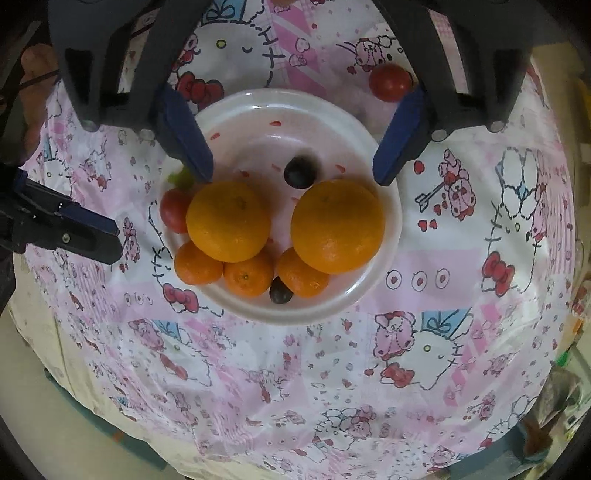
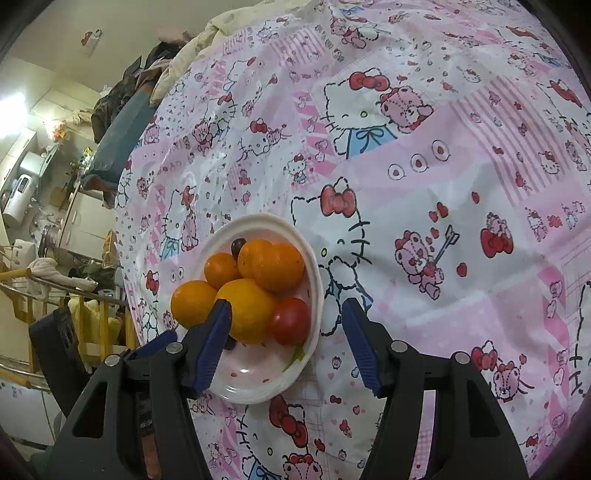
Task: Organize fruits
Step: 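Withdraw both open tools from the plate toward the last fruit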
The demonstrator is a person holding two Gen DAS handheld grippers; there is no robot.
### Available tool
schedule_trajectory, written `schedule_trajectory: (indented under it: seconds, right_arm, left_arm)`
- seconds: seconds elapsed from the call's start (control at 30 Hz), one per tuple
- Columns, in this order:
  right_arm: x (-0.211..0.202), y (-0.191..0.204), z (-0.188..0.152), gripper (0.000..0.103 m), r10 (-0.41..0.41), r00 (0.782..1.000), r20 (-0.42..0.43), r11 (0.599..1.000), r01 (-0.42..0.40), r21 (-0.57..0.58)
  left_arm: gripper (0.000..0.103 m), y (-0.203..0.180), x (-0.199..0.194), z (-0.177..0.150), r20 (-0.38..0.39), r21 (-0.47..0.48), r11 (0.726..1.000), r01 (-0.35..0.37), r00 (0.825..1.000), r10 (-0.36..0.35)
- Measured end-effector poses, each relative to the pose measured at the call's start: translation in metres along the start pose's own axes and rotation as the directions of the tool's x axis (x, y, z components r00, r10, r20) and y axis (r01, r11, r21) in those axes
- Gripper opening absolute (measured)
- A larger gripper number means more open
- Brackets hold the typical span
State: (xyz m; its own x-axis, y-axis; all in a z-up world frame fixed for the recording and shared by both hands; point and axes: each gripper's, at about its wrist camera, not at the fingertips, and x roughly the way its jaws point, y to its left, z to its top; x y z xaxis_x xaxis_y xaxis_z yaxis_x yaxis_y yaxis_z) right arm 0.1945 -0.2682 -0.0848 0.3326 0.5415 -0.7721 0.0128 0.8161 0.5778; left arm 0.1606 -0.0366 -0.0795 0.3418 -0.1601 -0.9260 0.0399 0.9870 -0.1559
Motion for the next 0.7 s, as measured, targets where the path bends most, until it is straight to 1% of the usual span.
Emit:
schedule_trajectory:
  seconds: [0.07,0.27,0.37,0.43,0.5,0.57,0.63,0.7]
  right_arm:
    - [-0.003,0.0,0.0,0.065,0.006,1.0,0.008,1.0,-0.006,0.007]
    - [-0.011,0.003,-0.002,0.065,0.011,1.0,0.028,1.0,-0.011,0.005]
    - [-0.015,0.007,-0.005,0.065,0.019,0.999,0.037,1.0,-0.019,-0.002]
    - [-0.019,0.01,-0.008,0.065,0.022,0.999,0.046,1.0,-0.022,-0.01]
    - [-0.023,0.013,-0.011,0.065,0.028,0.998,0.054,1.0,-0.027,-0.016]
    - [-0.028,0.015,-0.013,0.065,0.032,0.998,0.06,0.999,-0.03,-0.023]
    - [-0.03,0.017,-0.016,0.065,0.033,0.998,0.063,0.999,-0.031,-0.027]
    - [-0.033,0.018,-0.02,0.065,0.03,0.997,0.066,0.999,-0.028,-0.029]
  left_arm:
    - [0.086,0.0,-0.002,-0.001,0.002,0.0,1.0,0.007,1.0,-0.007]
    - [0.086,0.001,-0.017,-0.003,0.043,0.014,1.0,-0.019,0.999,0.018]
    - [0.086,0.005,-0.029,-0.001,0.077,0.01,0.999,-0.043,0.996,0.043]
    - [0.086,0.01,-0.039,-0.002,0.101,-0.002,0.999,-0.046,0.994,0.046]
    - [0.086,0.014,-0.049,-0.003,0.126,-0.012,0.998,-0.06,0.99,0.061]
    - [0.086,0.017,-0.058,-0.005,0.16,-0.014,0.996,-0.089,0.983,0.09]
    - [0.086,0.02,-0.063,-0.007,0.168,-0.014,0.994,-0.106,0.98,0.106]
    - [0.086,0.025,-0.066,-0.011,0.158,-0.024,0.993,-0.114,0.981,0.116]
